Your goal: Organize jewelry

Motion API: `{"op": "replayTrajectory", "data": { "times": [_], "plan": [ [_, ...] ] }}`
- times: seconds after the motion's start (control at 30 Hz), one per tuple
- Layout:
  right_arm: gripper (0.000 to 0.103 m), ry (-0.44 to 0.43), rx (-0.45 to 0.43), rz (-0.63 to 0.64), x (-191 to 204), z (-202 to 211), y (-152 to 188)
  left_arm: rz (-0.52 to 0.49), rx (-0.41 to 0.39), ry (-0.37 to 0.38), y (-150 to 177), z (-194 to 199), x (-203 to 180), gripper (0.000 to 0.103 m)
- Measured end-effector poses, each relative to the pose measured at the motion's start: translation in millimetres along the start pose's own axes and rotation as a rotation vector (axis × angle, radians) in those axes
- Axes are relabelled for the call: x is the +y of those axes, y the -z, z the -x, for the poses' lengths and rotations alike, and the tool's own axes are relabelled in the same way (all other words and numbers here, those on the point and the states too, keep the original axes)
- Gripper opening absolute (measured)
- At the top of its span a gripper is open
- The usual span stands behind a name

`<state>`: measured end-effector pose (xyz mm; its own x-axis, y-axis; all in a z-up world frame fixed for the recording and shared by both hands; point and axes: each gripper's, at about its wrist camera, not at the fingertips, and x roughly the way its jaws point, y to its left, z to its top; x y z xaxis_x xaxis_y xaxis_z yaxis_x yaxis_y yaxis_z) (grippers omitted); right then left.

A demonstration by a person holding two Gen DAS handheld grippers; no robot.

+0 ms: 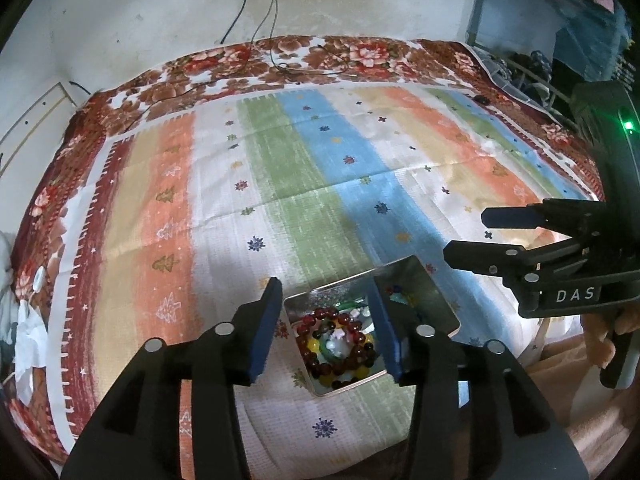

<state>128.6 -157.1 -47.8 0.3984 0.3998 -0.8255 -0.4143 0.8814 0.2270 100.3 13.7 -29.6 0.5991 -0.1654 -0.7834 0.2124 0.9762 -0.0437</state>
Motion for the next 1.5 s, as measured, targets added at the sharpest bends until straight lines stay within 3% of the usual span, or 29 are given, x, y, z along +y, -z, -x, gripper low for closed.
{"op": "replayTrajectory", "data": {
  "times": [0.2, 0.3, 0.53, 0.8, 0.9, 1.13, 1.5],
  "plan": [
    [0.092, 0.029, -0.037, 0.007, -6.3, 11.6, 7.6, -0.003, -0.019, -0.001, 6.4, 6.4, -1.5, 0.065],
    [0.093, 0.044, -0.059, 0.022, -6.4, 18.4, 14.6, -0.015, -0.039, -0.01, 11.0, 10.7, -4.9, 0.083],
    [0.098, 0.07, -0.112, 0.044, -5.5, 29.7, 29.0, -0.009, -0.075, -0.022, 20.9, 18.2, -4.4, 0.097],
    [0.098, 0.108, -0.172, 0.108, 1.7, 45.1, 52.1, 0.031, -0.102, -0.022, 34.5, 32.2, -6.0, 0.097],
    [0.098, 0.091, -0.208, 0.11, 3.1, 55.2, 60.4, 0.034, -0.146, -0.063, 38.5, 44.3, -9.3, 0.097],
    [0.098, 0.055, -0.285, 0.093, 3.6, 78.4, 79.3, 0.082, -0.168, -0.085, 49.1, 56.2, -9.1, 0.097],
    [0.098, 0.046, -0.308, 0.125, 8.8, 85.9, 98.0, 0.049, -0.23, -0.081, 62.7, 69.7, -31.1, 0.097]
  ]
}}
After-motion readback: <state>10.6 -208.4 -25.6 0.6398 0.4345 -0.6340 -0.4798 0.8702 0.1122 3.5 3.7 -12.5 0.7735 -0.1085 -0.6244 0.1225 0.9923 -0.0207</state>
